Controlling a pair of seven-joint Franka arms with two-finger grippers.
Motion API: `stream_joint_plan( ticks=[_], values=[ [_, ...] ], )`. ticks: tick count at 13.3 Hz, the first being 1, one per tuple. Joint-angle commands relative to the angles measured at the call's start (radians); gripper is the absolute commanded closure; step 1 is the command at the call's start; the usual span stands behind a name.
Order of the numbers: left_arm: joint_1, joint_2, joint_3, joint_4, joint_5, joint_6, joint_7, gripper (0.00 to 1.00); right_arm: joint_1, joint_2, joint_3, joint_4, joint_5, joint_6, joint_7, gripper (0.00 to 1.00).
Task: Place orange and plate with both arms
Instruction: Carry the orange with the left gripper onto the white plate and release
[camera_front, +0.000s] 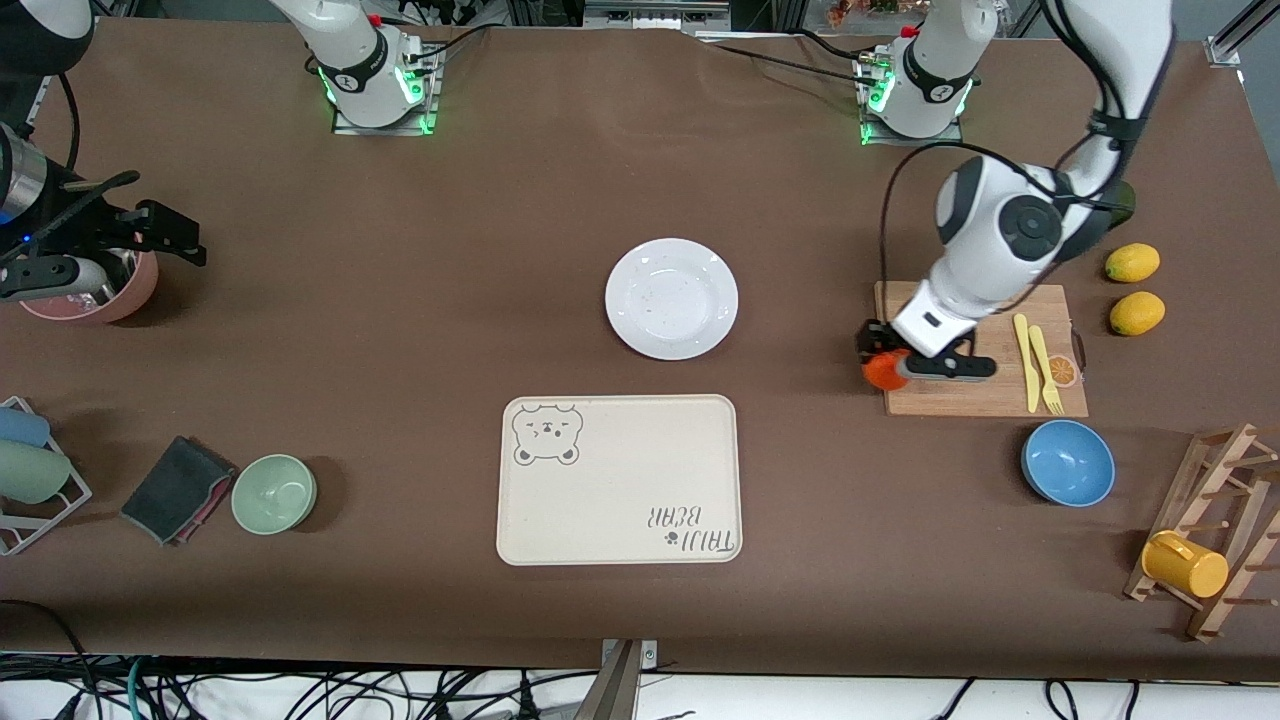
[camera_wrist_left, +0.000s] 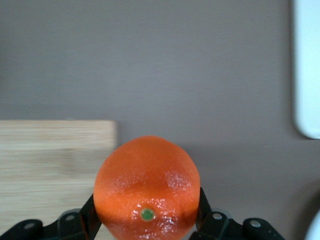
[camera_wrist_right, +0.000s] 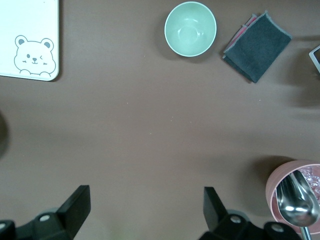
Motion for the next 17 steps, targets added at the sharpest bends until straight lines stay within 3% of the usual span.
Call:
stream_joint_plan(
  ticks=[1,7,14,15,17],
  values=[
    [-0.094,0.013,0.004,0.06,-0.049,-0.012,-0.1,1.0,-0.01,-0.006,0.002,-0.003,0.017,-0.003,-0.002,0.0],
    [-0.393,0.105,-0.006,0.18,-0.033,-0.013,-0.321,1.0,-0.012,-0.006,0.002,-0.003,0.017,-0.003,-0.002,0.0],
    [-0.524,0.3,0.004,0.281,0.055,-0.004,-0.458,0.99,-0.012,-0.006,0.0,-0.003,0.017,-0.006,-0.004,0.0],
    [-0.534,0.318,0.007,0.283,0.056,-0.004,-0.459,0.94,-0.012,-0.006,0.0,-0.003,0.017,-0.006,-0.004,0.0],
    [-0.542,0.326,0.03,0.283,0.056,-0.004,-0.459,0.76,-0.012,-0.006,0.0,-0.003,0.017,-0.003,-0.004,0.0]
  ],
)
